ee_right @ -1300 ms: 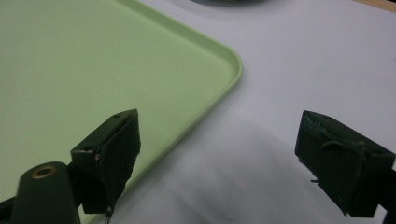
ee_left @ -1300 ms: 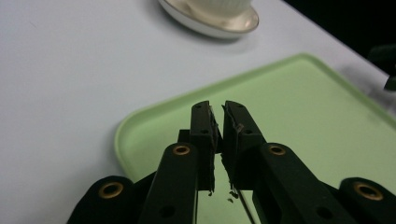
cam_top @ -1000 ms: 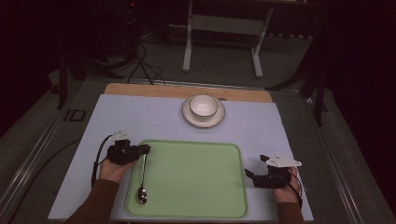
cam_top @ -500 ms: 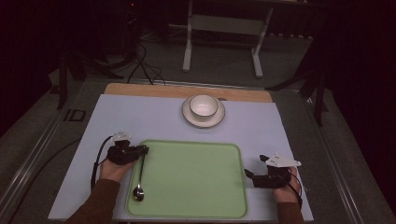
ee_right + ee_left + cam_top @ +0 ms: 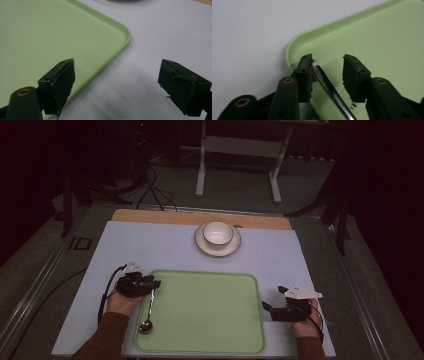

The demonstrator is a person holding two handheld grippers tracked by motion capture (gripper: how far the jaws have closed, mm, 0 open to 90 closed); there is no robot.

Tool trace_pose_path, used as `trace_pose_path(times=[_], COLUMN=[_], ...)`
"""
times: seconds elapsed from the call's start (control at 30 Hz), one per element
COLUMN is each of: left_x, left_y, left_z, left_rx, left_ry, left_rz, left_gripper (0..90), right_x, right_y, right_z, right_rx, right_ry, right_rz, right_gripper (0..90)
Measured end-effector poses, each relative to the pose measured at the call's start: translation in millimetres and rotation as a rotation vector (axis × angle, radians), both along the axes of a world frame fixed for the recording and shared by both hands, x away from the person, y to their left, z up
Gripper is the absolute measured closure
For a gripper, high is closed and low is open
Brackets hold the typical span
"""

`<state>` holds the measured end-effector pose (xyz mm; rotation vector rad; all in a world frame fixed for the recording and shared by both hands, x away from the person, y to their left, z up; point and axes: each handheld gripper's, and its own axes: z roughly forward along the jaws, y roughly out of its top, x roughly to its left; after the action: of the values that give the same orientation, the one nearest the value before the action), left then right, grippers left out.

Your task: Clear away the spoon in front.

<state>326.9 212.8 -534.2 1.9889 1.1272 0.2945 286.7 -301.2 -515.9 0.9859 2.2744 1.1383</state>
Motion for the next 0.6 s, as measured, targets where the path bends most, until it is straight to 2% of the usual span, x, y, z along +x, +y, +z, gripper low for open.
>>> trace_pose_path(times=[0.17, 0.33, 0.43, 0.6], left_x=[-2.3, -6.1, -8.6, -11.7], left_y=[-3.8, -3.9, -3.0, 0.5], left_z=[1.7, 6.5, 10.3, 15.9], left_rx=[0.024, 0.039, 0.055, 0.033], left_ry=[-0.017, -0.061, -0.088, -0.117], left_rz=[0.002, 0.028, 0.043, 0.068], left_gripper=[51.8, 50.4, 46.6, 43.1], right_x=[0.2, 0.1, 0.3, 0.4], right_y=[0.3, 0.4, 0.3, -0.3], right_z=[-0.1, 0.1, 0.1, 0.4], right_rx=[-0.001, -0.001, -0.001, 0.002], right_ry=[0.0, 0.0, -0.001, -0.002], right_rz=[0.002, 0.002, 0.003, 0.001], right_gripper=[14.0, 13.9, 13.9, 13.9])
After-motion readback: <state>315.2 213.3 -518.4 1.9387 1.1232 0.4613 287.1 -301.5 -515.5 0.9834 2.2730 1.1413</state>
